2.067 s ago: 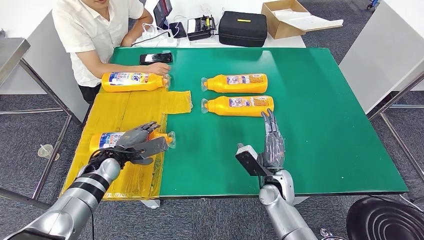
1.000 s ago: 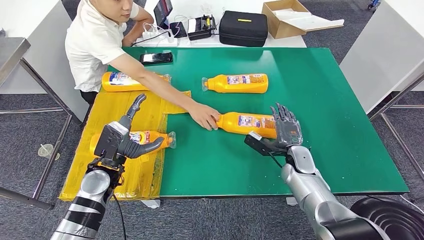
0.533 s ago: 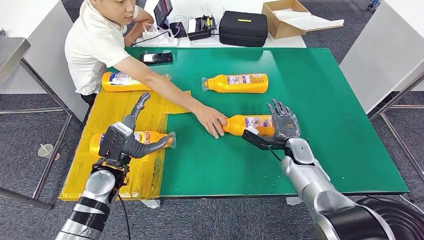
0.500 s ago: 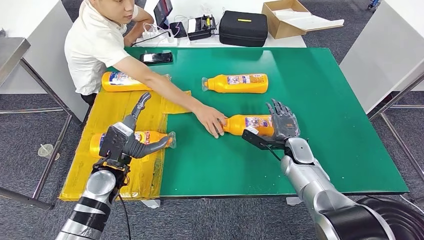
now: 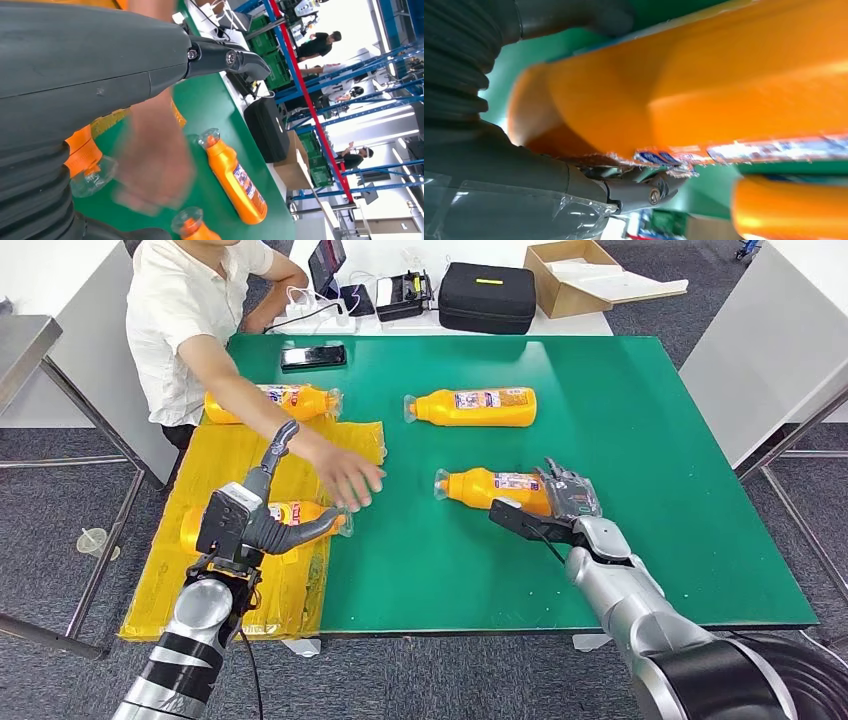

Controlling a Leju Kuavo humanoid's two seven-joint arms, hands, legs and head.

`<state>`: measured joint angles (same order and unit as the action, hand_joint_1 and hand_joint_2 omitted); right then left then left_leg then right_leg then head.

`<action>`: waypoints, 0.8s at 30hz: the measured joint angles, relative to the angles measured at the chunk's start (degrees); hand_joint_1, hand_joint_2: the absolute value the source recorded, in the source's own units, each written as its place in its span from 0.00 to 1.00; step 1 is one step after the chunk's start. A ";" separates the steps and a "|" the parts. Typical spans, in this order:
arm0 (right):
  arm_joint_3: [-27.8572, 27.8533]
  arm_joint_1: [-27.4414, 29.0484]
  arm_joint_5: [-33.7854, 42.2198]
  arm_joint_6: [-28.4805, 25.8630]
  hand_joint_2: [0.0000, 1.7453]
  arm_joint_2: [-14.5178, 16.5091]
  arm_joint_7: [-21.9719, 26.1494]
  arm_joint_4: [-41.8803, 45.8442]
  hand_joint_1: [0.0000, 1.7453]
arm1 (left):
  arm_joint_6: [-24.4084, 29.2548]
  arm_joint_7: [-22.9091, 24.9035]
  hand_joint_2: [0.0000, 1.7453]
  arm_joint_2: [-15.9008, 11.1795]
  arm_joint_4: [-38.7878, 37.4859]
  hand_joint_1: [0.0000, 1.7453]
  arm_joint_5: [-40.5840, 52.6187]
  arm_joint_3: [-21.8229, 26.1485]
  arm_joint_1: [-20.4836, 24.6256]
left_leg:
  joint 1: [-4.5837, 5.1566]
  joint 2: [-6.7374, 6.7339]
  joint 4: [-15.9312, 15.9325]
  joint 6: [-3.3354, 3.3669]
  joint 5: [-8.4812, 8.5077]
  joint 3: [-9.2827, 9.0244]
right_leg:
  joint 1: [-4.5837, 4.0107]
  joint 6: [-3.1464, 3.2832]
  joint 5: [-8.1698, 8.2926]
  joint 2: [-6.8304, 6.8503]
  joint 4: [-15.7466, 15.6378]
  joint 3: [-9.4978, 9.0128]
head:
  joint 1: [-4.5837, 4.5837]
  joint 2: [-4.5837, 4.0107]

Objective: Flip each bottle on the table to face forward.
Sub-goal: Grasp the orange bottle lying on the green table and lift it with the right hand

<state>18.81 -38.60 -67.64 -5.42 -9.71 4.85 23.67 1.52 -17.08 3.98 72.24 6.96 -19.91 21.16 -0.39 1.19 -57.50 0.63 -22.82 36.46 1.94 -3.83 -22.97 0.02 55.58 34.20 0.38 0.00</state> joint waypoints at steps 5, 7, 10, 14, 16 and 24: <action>0.13 -1.81 -0.15 4.79 1.00 -1.15 -3.45 -0.76 1.00 | -0.40 0.03 1.00 -0.11 0.00 0.00 -0.70 0.02 -0.03 | 0.00 0.01 -0.02 0.01 0.00 -0.12 | 0.00 0.00 0.00 0.01 -0.01 -0.15 | -0.01 0.00; 0.13 -2.08 0.97 4.74 1.00 -1.43 -2.51 -0.81 1.00 | -0.49 0.00 1.00 -0.17 0.00 0.00 -0.93 0.03 -0.06 | 0.00 0.03 -0.02 0.01 0.00 -0.14 | 0.00 0.00 0.00 0.03 -0.01 -0.19 | -0.01 0.00; -0.59 -1.99 5.72 4.08 1.00 -1.59 2.61 -0.81 1.00 | -0.58 -0.26 1.00 -0.28 0.00 0.00 -1.54 0.07 -0.19 | 0.00 0.00 -0.02 0.02 0.00 -0.15 | -0.01 -0.01 0.01 0.02 -0.01 -0.19 | 0.01 0.00; -2.78 -1.54 9.95 3.67 1.00 -1.60 7.46 -0.76 1.00 | -0.98 -0.49 1.00 -0.32 0.00 0.00 -2.80 0.10 -0.39 | 0.00 -0.02 -0.02 0.01 0.00 -0.16 | -0.02 -0.01 0.01 -0.01 0.00 -0.19 | 0.00 0.00; -3.78 -1.00 13.18 3.94 1.00 -1.40 10.87 -0.35 1.00 | -1.75 -0.11 1.00 -0.26 -0.02 0.00 -5.10 0.19 -0.64 | 0.00 -0.02 -0.02 0.01 0.00 -0.16 | -0.03 -0.01 0.01 -0.01 0.00 -0.19 | 0.00 0.00; -8.81 4.24 35.68 11.26 1.00 3.43 23.41 8.70 1.00 | -5.81 2.06 1.00 1.61 -2.71 0.00 -20.58 0.10 -3.09 | -0.04 -0.03 -0.01 0.01 0.00 -0.10 | -0.04 -0.01 0.00 -0.04 0.01 -0.08 | 0.02 0.00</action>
<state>10.00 -34.36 -31.95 5.84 -6.29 28.26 32.37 -4.29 -15.02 5.59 69.53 -13.62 -19.80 18.07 -0.42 1.16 -57.51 0.64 -22.82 36.36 1.91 -3.83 -22.97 -0.01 55.59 34.12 0.40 0.00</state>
